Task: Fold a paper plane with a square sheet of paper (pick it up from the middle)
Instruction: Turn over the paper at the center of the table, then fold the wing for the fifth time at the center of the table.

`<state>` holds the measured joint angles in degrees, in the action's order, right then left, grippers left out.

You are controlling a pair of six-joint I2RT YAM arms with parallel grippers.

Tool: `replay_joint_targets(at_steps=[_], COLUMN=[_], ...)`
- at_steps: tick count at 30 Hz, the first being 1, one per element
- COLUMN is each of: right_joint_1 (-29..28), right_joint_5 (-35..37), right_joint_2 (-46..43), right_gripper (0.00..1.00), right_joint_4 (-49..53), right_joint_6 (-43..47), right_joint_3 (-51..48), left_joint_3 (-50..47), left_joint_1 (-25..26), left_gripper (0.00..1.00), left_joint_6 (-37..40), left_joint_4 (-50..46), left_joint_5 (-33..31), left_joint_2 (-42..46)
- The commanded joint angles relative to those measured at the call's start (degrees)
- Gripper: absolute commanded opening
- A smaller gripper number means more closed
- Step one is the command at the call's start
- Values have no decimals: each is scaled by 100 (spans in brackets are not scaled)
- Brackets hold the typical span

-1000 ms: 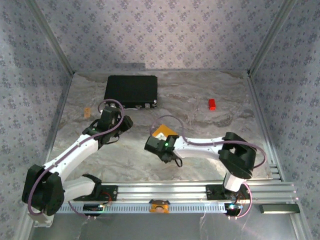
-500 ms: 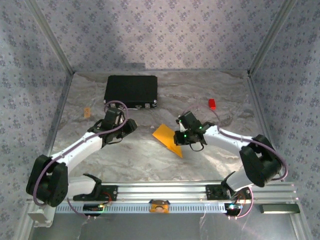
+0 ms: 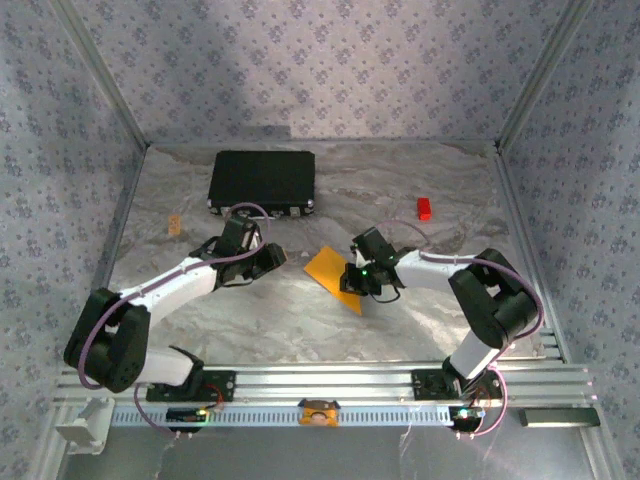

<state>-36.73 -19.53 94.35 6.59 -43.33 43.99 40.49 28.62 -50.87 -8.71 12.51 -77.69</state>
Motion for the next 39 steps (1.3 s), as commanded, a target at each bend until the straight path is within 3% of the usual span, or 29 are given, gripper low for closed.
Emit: replay_joint_targets(at_steps=[1,6,10,13,19,24,28,34,39], right_joint_1=[-67,-436,-971,-1047,-714,-657,-429,-360,-485], right_joint_5=[476,1351,2226,2344,1566,1181,712,619,851], right_joint_2=[318,240,66,-175,-748,-739,-492,-259,106], right_gripper=[9,10,11,13,13,11,8,7,6], right_joint_4=[-405,-2019,-2716,-2511,-1328,-653,-725,-959,-1603], right_joint_6=[-1543,-3982,-5192,-4801,-2594,-1704,-1621,-1880,-3448], right_joint_3=[-327,-1205,-1515,-1396,-912,-609,-627,-653,-976], left_joint_3=[205,229,256,283,342,430,544,722,867], left_joint_1=[54,82,99,105,128,173,298,446,516], left_gripper=[41,41,41,41,40,35,34,32,30], left_joint_6=[56,2,-37,-30,93,104,103,101,-24], left_joint_4=[134,232,371,414,436,613,642,616,755], left_joint_5=[150,325,582,681,846,1104,1164,1260,1414], left_joint_2=[-74,-170,-330,-411,-498,-687,-824,-1069,-1314])
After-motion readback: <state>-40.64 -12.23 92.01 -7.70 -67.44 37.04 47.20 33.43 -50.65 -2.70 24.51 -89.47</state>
